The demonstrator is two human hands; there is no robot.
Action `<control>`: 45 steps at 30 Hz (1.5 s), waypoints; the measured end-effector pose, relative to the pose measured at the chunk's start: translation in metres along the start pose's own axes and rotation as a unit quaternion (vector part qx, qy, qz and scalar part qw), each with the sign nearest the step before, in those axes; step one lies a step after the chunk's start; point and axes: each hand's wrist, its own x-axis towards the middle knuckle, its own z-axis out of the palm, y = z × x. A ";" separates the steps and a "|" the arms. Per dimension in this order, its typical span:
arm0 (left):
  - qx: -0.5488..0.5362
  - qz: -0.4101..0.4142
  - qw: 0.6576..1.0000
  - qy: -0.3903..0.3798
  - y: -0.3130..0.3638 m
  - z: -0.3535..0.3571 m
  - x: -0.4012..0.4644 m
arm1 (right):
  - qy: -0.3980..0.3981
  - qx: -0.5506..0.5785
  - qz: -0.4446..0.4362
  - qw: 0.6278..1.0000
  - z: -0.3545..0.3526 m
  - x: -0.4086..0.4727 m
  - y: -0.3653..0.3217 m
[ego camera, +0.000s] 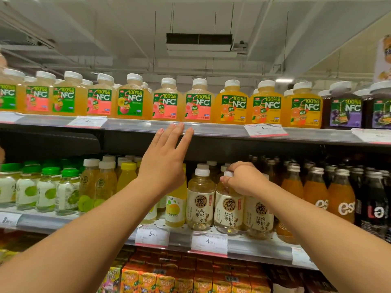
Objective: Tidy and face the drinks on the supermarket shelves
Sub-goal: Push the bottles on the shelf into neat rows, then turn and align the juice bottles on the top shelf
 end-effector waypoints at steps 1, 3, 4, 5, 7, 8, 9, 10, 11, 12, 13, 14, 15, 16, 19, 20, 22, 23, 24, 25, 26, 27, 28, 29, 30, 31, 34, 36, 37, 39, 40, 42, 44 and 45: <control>0.000 -0.001 1.000 -0.002 0.000 0.000 0.000 | -0.007 -0.001 0.000 1.000 -0.002 0.000 0.000; -0.002 -0.004 1.000 -0.006 0.000 -0.002 0.000 | -0.018 0.001 -0.004 1.000 -0.005 0.000 0.002; -0.002 -0.004 1.000 -0.009 0.000 -0.003 0.001 | -0.022 0.002 -0.008 1.000 -0.006 0.001 0.003; -0.002 -0.003 1.000 -0.014 0.000 -0.003 0.001 | -0.024 0.004 -0.011 1.000 -0.006 0.001 0.004; -0.002 -0.003 1.000 -0.022 0.001 -0.005 0.001 | -0.028 0.000 -0.011 1.000 -0.006 0.002 0.004; -0.003 -0.003 1.000 -0.026 0.001 -0.006 0.001 | -0.030 -0.018 -0.015 0.999 -0.006 0.000 0.004; -0.003 -0.003 1.000 -0.030 0.000 -0.008 0.001 | -0.031 -0.043 -0.024 0.998 -0.006 -0.001 0.003; -0.003 0.000 0.999 -0.037 -0.001 -0.010 0.001 | -0.027 -0.067 -0.037 0.997 -0.006 -0.005 0.002; -0.004 0.006 0.999 -0.043 -0.002 -0.013 0.002 | -0.012 -0.089 -0.059 0.994 -0.006 -0.010 0.000; -0.005 0.015 0.999 -0.048 -0.006 -0.015 0.003 | 0.013 -0.103 -0.087 0.991 -0.008 -0.016 -0.002; -0.008 0.026 0.998 -0.054 -0.009 -0.019 0.005 | 0.040 -0.104 -0.119 0.987 -0.011 -0.022 -0.007; -0.012 0.037 0.997 -0.061 -0.013 -0.023 0.006 | 0.069 -0.091 -0.158 0.981 -0.016 -0.029 -0.012; -0.015 0.042 0.997 -0.065 -0.019 -0.026 0.007 | 0.102 -0.068 -0.199 0.972 -0.022 -0.034 -0.019; -0.015 0.038 0.997 -0.067 -0.026 -0.030 0.007 | 0.140 -0.038 -0.238 0.960 -0.027 -0.038 -0.027; -0.005 -0.007 0.997 -0.071 -0.061 -0.038 0.002 | 0.235 0.037 -0.315 0.919 -0.041 -0.042 -0.055; 0.007 -0.015 0.997 -0.073 -0.076 -0.040 -0.001 | 0.258 0.036 -0.322 0.910 -0.042 -0.041 -0.065; 0.027 -0.026 0.996 -0.076 -0.108 -0.041 -0.008 | 0.273 -0.006 -0.303 0.913 -0.038 -0.035 -0.086; 0.030 -0.031 0.996 -0.076 -0.125 -0.041 -0.013 | 0.264 -0.037 -0.284 0.921 -0.034 -0.031 -0.099; 0.032 -0.031 0.996 -0.078 -0.138 -0.040 -0.017 | 0.247 -0.061 -0.263 0.931 -0.030 -0.026 -0.109; 0.032 -0.026 0.996 -0.081 -0.149 -0.038 -0.021 | 0.229 -0.081 -0.240 0.940 -0.026 -0.023 -0.118; 0.030 -0.018 0.996 -0.081 -0.162 -0.035 -0.025 | 0.220 -0.107 -0.218 0.945 -0.022 -0.019 -0.129; 0.031 -0.009 0.996 -0.080 -0.174 -0.033 -0.029 | 0.222 -0.138 -0.198 0.945 -0.016 -0.017 -0.137; 0.035 0.001 0.996 -0.078 -0.185 -0.030 -0.032 | 0.231 -0.169 -0.178 0.942 -0.011 -0.015 -0.143; 0.037 0.009 0.996 -0.075 -0.195 -0.027 -0.034 | 0.240 -0.192 -0.159 0.938 -0.006 -0.015 -0.146; 0.036 0.017 0.997 -0.072 -0.204 -0.024 -0.035 | 0.246 -0.205 -0.142 0.937 -0.002 -0.016 -0.148; 0.030 0.025 0.997 -0.069 -0.211 -0.021 -0.036 | 0.249 -0.212 -0.128 0.936 0.002 -0.017 -0.151; 0.004 0.031 0.999 -0.041 -0.219 -0.010 -0.039 | 0.246 -0.223 -0.099 0.938 0.007 -0.019 -0.157; -0.007 0.025 0.999 -0.031 -0.217 -0.006 -0.040 | 0.234 -0.219 -0.078 0.944 0.004 -0.021 -0.165; -0.010 0.023 0.999 -0.029 -0.215 -0.004 -0.040 | 0.224 -0.210 -0.071 0.949 0.003 -0.021 -0.169; -0.011 0.020 0.999 -0.023 -0.214 -0.002 -0.040 | 0.214 -0.174 -0.083 0.958 0.001 -0.023 -0.181; -0.012 0.019 0.999 -0.023 -0.214 -0.001 -0.040 | 0.216 -0.152 -0.104 0.959 0.000 -0.022 -0.189; -0.013 0.020 0.999 -0.025 -0.215 -0.001 -0.041 | 0.228 -0.117 -0.158 0.953 -0.001 -0.019 -0.209; -0.012 0.020 0.999 -0.024 -0.216 -0.001 -0.042 | 0.242 -0.105 -0.182 0.947 0.000 -0.015 -0.225; -0.009 0.020 0.999 -0.024 -0.216 -0.002 -0.041 | 0.242 -0.102 -0.181 0.948 0.003 -0.014 -0.229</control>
